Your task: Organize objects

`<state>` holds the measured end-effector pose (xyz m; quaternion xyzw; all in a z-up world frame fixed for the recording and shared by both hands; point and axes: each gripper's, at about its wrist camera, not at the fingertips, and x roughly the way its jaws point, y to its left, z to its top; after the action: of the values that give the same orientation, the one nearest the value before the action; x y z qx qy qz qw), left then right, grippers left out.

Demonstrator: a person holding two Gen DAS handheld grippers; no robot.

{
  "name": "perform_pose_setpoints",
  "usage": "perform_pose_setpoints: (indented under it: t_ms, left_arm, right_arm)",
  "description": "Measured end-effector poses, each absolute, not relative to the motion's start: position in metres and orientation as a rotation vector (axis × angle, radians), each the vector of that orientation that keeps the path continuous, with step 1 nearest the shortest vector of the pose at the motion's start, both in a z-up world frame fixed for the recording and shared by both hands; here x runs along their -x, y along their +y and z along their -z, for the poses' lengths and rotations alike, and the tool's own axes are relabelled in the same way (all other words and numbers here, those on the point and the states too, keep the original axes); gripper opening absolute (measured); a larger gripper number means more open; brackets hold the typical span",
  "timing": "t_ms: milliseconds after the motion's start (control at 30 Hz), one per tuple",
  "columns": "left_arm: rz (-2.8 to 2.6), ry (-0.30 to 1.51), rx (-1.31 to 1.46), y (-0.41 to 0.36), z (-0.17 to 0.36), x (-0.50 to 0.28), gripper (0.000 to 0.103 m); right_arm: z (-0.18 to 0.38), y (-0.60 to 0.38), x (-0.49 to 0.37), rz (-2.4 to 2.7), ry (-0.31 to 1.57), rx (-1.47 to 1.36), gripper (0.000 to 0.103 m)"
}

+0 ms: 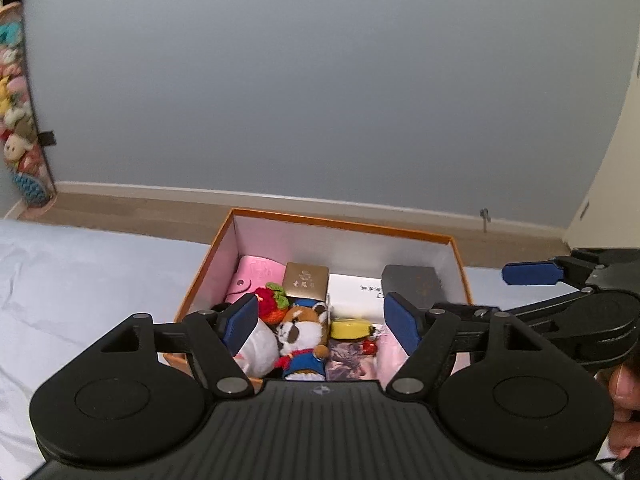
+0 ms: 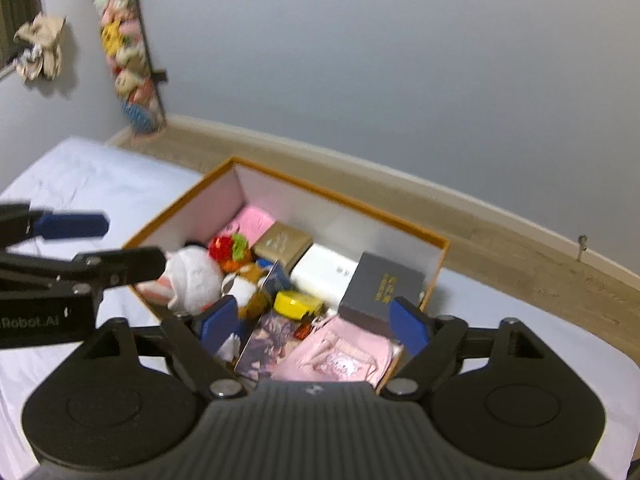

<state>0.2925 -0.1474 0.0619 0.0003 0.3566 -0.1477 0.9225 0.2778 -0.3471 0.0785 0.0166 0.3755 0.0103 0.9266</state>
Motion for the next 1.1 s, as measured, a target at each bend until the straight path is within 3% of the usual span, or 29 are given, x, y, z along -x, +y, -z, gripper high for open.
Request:
perform_pose_setpoints:
  t_ms: [333,1100]
  left_arm:
    - [0.156,0.721,0.058,-0.156,-0.065,-0.268,0.089]
    - [-0.013,0.731,-0.033,-0.174,-0.068,-0.214,0.089]
  right_arm:
    - [-0.086,-0.363,-0.235,0.003,0.628,-0.107,0.102]
    - [-0.082,-0.360,-0.193,0.007,0.609,-0.172,0.102]
